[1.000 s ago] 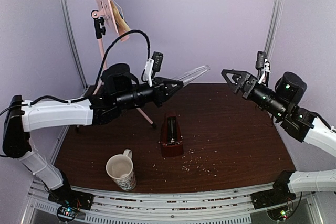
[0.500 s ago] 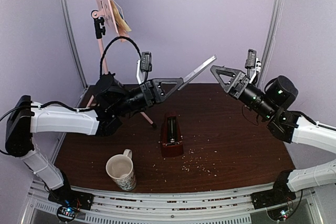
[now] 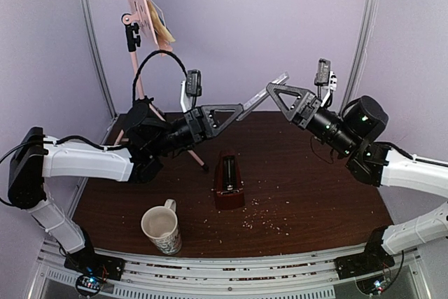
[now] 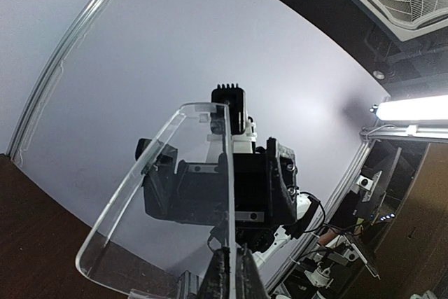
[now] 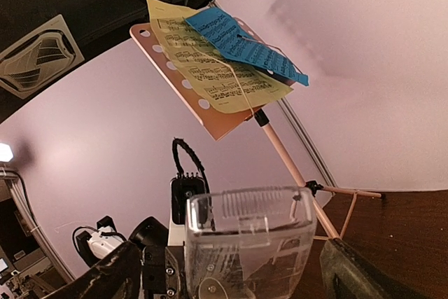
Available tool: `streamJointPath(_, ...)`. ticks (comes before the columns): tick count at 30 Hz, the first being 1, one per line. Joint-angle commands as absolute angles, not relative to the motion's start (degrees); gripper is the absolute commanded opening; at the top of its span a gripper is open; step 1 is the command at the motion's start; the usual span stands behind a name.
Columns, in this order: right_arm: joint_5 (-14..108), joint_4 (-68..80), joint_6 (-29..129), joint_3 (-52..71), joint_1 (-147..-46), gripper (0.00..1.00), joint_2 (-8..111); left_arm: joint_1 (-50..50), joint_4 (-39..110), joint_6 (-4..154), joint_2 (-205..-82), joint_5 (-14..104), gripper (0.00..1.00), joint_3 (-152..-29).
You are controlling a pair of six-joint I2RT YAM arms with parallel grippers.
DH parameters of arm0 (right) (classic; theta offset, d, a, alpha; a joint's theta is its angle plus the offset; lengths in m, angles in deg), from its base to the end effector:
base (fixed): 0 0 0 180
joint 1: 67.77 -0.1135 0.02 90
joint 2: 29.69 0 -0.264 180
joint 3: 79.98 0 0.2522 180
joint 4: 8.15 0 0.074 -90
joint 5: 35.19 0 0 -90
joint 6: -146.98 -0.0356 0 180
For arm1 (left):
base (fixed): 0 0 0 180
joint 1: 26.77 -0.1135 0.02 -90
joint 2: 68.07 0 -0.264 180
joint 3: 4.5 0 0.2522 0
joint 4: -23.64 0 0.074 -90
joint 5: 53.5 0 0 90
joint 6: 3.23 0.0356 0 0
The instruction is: Pack up the instrument practice props
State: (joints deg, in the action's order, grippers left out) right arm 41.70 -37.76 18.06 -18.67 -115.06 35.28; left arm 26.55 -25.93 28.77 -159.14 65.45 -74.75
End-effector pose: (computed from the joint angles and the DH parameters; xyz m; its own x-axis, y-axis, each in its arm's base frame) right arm 0.1689 0.1948 0.3842 -0.3056 0.5710 -0.7619 -0.8509 0.1954 0.4877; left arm 0.1970 -0.2933 0.3384 -0.6579 -0.3591 -0.6620 0.7499 -0.2305 -0.6201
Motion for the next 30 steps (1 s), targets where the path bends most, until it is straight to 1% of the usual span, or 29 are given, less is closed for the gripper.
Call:
streamJointPath(1, 41.6, -41.3, 18.9, -15.8, -116.1, 0.87, 36.9, 26.6, -28.0, 29.8, -158.1, 65.7, 0.00, -74.7)
streamJointPath(7, 41.4, -42.3, 19.3, -15.7, -116.6, 0.73, 38.0, 26.6, -28.0, 29.8, -158.1, 65.8, 0.00, -74.8)
streamJointPath(11, 42.3, -44.0, 19.2, -16.4, -116.6, 0.67, 37.9, 26.6, -28.0, 29.8, -158.2, 66.2, 0.00, -75.0)
streamJointPath(16, 43.6, -45.4, 18.6, -16.9, -116.7, 0.57, 38.2, 26.7, -27.7, 30.0, -158.2, 66.5, 0.00, -75.0)
streamJointPath(18, 43.8, -45.6, 18.6, -17.1, -116.6, 0.54, 38.2, 26.6, -27.5, 30.1, -158.2, 66.5, 0.00, -75.0)
streamJointPath(21, 44.4, -45.8, 18.8, -17.8, -116.6, 0.52, 37.7, 26.6, -26.6, 30.7, -158.1, 66.5, 0.00, -75.0)
streamJointPath(22, 44.7, -45.7, 19.0, -18.1, -116.7, 0.52, 37.6, 26.6, -26.0, 31.2, -157.9, 66.4, 0.07, -75.0)
streamJointPath(23, 44.9, -45.3, 19.3, -18.3, -116.7, 0.52, 37.2, 26.6, -25.1, 32.0, -157.6, 66.3, 0.19, -74.9)
streamJointPath(24, 45.4, -44.6, 19.8, -18.7, -116.6, 0.52, 36.9, 26.7, -24.0, 33.8, -157.2, 66.1, 0.34, -74.6)
streamJointPath(26, 46.7, -42.3, 21.1, -19.5, -116.6, 0.52, 35.8, 26.6, -19.7, 36.9, -155.8, 65.1, 0.58, -73.9)
streamJointPath(28, 48.4, -38.8, 22.9, -20.2, -116.7, 0.52, 34.4, 26.5, -13.1, 40.9, -153.7, 63.1, 0.73, -72.6)
streamJointPath(30, 50.1, -34.5, 24.8, -21.0, -116.6, 0.52, 32.8, 26.2, -6.2, 44.7, -151.2, 60.1, 0.82, -71.0)
